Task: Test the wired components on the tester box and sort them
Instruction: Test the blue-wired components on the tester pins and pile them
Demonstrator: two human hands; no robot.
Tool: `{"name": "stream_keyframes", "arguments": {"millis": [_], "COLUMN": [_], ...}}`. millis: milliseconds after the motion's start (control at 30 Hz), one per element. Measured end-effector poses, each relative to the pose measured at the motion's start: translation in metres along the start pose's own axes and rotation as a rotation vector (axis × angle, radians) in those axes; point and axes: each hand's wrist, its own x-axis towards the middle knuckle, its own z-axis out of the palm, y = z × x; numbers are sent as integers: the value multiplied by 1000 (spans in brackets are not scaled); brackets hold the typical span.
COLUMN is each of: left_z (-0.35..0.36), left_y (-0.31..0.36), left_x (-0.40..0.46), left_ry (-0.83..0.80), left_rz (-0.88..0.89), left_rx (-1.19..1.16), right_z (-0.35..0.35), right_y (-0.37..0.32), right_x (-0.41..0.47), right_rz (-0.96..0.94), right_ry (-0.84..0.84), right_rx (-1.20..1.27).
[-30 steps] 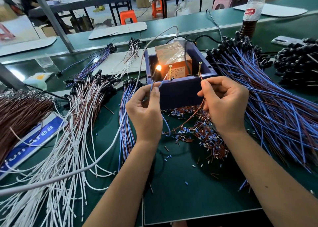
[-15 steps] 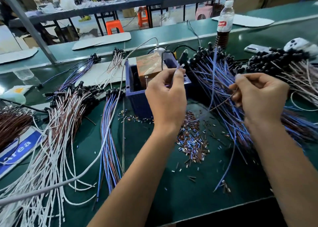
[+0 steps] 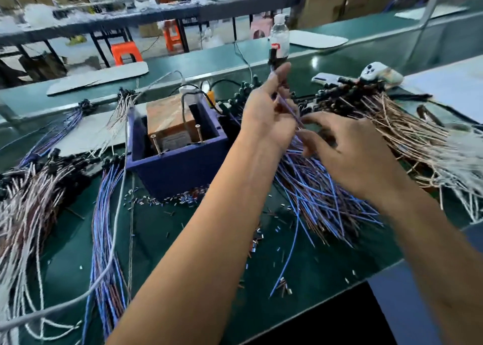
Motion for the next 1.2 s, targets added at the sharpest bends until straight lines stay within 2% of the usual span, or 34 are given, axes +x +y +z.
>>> {"name": "stream_keyframes", "arguments": {"millis": [200,267,433,600,667,800,933,1067,1133,1200], "left_z": [-3,-9,-17,-35,-41,-43,-47,-65,-83,-103], "left_y": [15,19,17,6,3,1,-5,5,17,31], "left_x": [13,22,45,56,57,46,16,-21,-41,-60], "left_ry": [26,87,303,371,366,302,173,-33,-174,-310], "left_rz": [49,81,90,135,136,163,168,-60,-203,-269], "left_rx": [76,125,81,143,152,172,348,624,831,1009], "right_z": [-25,-28,7,38,43,46,46,47,52,59], "right_y": [23,28,33,39,41,39,27,8,-7,-27], "right_x": [3,6,4,-6,-10,-12,-12,-10,-9,-8], "right_rz": [68,102,182,305,301,314,271,197,113,37], "right_ry": [272,299,115,-322,-364,-318,-97,120,228,261], "right_rx": [28,41,-243,-367,-471,-548,-509,-454,-323,-177]}}
